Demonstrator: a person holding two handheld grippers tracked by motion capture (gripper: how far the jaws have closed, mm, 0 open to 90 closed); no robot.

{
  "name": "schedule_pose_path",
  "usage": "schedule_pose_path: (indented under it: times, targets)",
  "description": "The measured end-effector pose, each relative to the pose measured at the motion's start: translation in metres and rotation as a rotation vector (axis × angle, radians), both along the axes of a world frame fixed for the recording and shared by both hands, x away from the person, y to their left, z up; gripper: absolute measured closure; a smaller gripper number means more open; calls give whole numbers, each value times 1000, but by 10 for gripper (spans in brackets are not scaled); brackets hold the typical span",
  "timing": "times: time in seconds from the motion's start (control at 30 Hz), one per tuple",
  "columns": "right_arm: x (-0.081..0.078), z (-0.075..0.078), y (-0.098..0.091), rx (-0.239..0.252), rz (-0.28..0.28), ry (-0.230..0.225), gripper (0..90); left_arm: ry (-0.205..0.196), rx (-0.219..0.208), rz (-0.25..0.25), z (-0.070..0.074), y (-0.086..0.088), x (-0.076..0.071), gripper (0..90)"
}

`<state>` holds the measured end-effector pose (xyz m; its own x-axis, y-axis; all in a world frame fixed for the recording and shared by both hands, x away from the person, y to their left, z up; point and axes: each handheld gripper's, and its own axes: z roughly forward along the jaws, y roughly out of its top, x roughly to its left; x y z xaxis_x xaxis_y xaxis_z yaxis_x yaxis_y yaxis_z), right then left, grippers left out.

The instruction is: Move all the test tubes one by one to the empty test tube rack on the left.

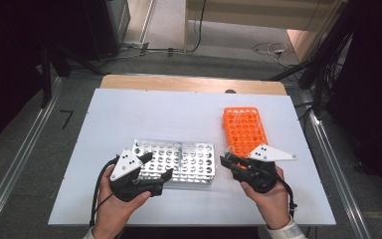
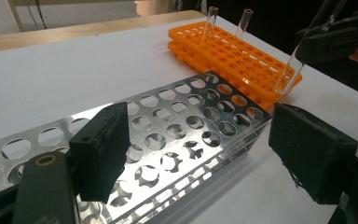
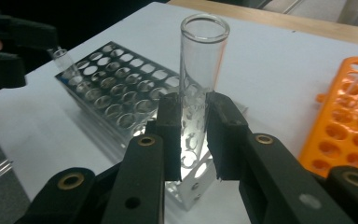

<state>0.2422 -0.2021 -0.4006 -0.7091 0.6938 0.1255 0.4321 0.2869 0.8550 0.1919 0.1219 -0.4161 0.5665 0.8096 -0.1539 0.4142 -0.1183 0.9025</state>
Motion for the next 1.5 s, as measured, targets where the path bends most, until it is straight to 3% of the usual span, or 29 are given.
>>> schedule_pose_path:
  times: [0.47,0.87,1.2,1.5]
  targets:
    - [-21,-13,39,-36,141,23,734,-3,-10,-56,2,-15,-5,219]
    - [-27,-32,65,-74,202,32,734,-2,1,-116,1,-32,-8,254]
    - [-31,-37,80,-83,237,32,733,8,-1,-180,-1,-45,-9,494]
    - [-31,-37,81,-83,241,33,733,1,22,-183,-4,-48,-9,715]
